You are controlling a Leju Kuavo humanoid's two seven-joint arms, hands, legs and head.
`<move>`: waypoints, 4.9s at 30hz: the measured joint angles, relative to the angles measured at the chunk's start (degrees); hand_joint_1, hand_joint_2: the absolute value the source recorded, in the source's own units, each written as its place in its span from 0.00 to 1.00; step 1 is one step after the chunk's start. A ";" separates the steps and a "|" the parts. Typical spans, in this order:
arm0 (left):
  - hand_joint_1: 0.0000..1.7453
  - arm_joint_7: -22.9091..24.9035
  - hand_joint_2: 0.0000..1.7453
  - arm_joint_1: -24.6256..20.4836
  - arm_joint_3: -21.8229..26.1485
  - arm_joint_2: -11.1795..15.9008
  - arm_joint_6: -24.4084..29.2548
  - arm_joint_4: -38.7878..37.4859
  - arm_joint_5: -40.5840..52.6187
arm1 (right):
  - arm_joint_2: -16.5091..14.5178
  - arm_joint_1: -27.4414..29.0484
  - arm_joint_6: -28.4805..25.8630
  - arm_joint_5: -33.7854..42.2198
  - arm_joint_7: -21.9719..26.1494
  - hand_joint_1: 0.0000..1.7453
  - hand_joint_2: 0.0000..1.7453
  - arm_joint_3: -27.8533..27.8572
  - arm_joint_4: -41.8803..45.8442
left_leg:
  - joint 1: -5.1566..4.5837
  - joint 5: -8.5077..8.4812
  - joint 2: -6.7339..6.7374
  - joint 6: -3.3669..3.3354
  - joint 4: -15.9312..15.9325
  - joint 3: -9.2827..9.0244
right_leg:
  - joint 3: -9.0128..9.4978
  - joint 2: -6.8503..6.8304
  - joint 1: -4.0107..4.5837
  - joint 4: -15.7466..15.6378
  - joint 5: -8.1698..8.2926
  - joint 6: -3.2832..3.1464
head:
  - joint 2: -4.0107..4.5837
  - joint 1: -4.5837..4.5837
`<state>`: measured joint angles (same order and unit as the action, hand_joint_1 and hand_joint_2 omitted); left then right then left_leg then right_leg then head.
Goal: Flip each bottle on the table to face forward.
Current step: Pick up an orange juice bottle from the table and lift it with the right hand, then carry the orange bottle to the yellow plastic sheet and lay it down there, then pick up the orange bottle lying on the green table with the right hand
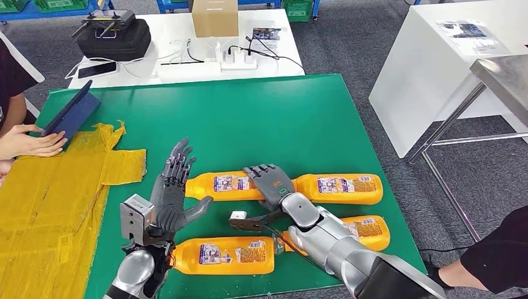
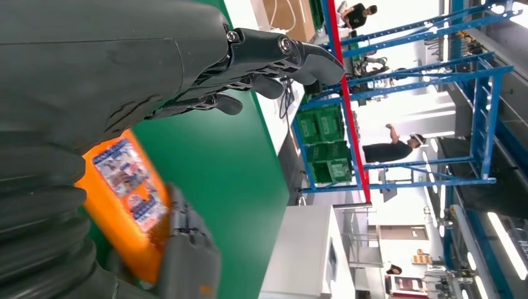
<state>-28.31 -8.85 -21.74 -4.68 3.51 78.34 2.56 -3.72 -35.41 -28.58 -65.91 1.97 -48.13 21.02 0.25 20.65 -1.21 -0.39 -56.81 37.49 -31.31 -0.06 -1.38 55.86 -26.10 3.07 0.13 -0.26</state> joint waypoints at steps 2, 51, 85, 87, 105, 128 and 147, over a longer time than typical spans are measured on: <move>0.00 0.25 1.00 0.93 0.02 0.00 0.38 0.72 0.71 | 0.21 1.63 -6.18 -1.01 -1.85 1.00 1.00 2.22 2.08 | 0.00 0.00 -0.01 0.00 0.00 0.01 | -0.01 0.00 0.00 0.00 0.00 0.00 | 0.00 0.01; 0.27 0.61 1.00 2.19 0.35 0.52 -5.06 7.25 -4.36 | -5.51 18.38 10.57 27.50 26.41 1.00 1.00 10.63 28.78 | 0.04 -0.01 0.00 0.01 0.02 0.24 | -0.33 -0.02 0.01 0.01 -0.02 -0.02 | 0.00 0.02; 1.00 14.98 1.00 -3.77 5.24 9.05 16.85 6.19 49.92 | -1.65 27.91 15.82 29.14 15.17 0.00 1.00 13.44 53.61 | 0.07 -0.04 0.03 0.05 0.03 0.33 | -0.56 -0.02 0.03 0.05 -0.02 -0.04 | 0.00 -0.01; 1.00 17.88 1.00 -5.16 6.72 10.98 16.87 5.31 56.36 | -0.87 28.89 17.35 27.63 13.87 0.00 1.00 13.96 56.29 | 0.07 -0.04 0.04 0.06 0.03 0.33 | -0.59 -0.01 0.02 0.05 -0.02 -0.04 | 0.00 0.00; 1.00 27.00 1.00 -22.18 3.36 18.60 17.66 -25.61 82.72 | 3.56 26.34 26.66 22.07 11.87 0.00 1.00 1.37 50.84 | 0.07 -0.13 0.06 0.10 0.02 0.41 | -0.54 -0.01 0.02 0.08 0.11 -0.17 | 0.00 -0.01; 0.00 39.14 0.00 -28.82 5.37 13.27 10.02 -52.79 79.85 | 0.01 21.40 21.79 5.65 -6.88 0.00 1.00 -4.85 36.00 | 0.08 -0.14 0.04 0.11 0.03 0.37 | -0.68 -0.02 0.03 0.07 0.09 -0.19 | 0.00 0.00; 0.00 10.62 1.00 -17.92 12.27 6.20 14.63 -22.91 39.77 | -0.29 19.40 24.32 7.51 -9.11 1.00 1.00 2.22 29.42 | 0.03 -0.17 0.01 0.02 0.03 0.15 | -0.79 -0.02 -0.02 -0.08 0.15 -0.12 | 0.00 -0.01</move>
<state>-17.69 -26.78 -9.46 1.52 18.15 55.43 42.33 -4.01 -16.01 -4.26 -58.41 -7.14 -45.91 50.44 0.28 20.48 -1.20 -0.37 -56.79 37.64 -32.10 -0.08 -1.39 55.78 -25.95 2.95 0.13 -0.26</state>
